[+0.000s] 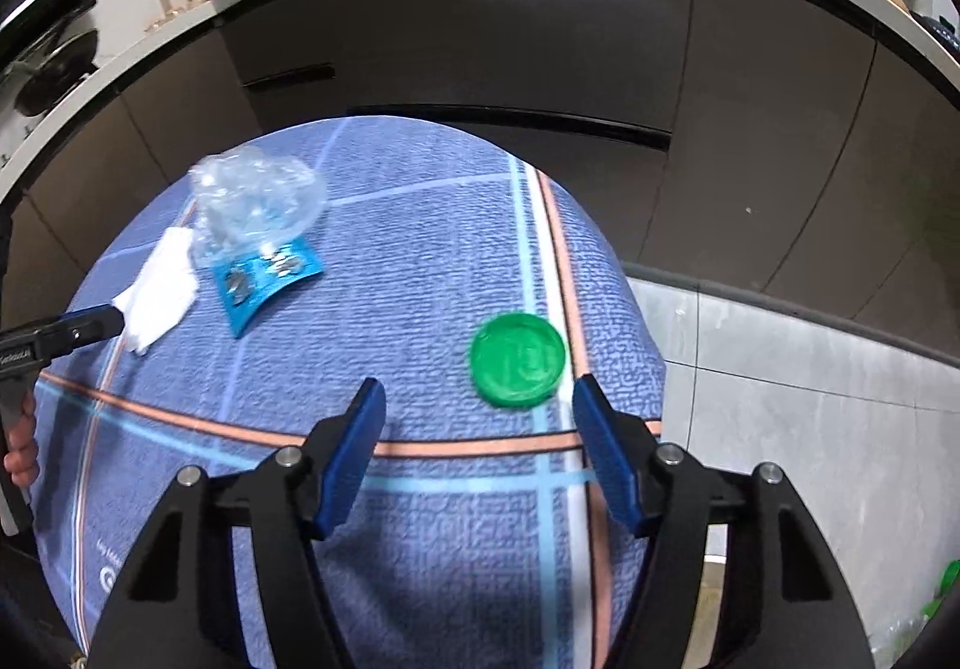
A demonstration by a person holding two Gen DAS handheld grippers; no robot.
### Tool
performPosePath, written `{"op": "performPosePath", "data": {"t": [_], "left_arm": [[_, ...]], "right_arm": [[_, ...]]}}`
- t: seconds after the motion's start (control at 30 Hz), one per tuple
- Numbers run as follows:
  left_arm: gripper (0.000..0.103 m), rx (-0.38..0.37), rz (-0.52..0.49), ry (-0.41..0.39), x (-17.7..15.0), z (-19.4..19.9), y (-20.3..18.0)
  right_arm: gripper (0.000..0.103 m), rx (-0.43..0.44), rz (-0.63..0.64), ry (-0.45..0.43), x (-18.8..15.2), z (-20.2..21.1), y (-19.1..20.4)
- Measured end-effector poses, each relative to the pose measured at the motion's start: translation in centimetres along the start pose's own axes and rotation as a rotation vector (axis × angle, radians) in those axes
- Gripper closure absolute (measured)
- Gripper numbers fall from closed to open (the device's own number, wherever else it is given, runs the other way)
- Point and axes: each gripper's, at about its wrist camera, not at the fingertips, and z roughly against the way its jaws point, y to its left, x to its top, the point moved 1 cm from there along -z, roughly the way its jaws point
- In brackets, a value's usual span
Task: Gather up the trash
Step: 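Grasp the white tissue with the left tool while the right tool grasps the green cap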
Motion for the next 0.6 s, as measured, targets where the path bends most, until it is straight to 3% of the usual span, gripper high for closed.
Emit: {"op": "performPosePath", "data": {"t": [0.23, 0.3, 0.6], "left_arm": [[0.038, 0.008, -0.005, 0.002, 1.3, -1.2, 0.3], [0.039, 0.011, 0.000, -0.001, 1.6, -1.3, 0.3], [0.045, 0.037, -0.021, -0.012, 2.3, -1.9, -0.3]], "right_arm": [[0.049, -0.042, -0.020, -0.005, 0.7, -1.1, -0.5], [0.065, -0.050, -0.018, -0.008, 0.9, -1.3, -0.5], [0.066, 0.007, 0.051, -0.043, -0.1, 0.5, 2.0]]}}
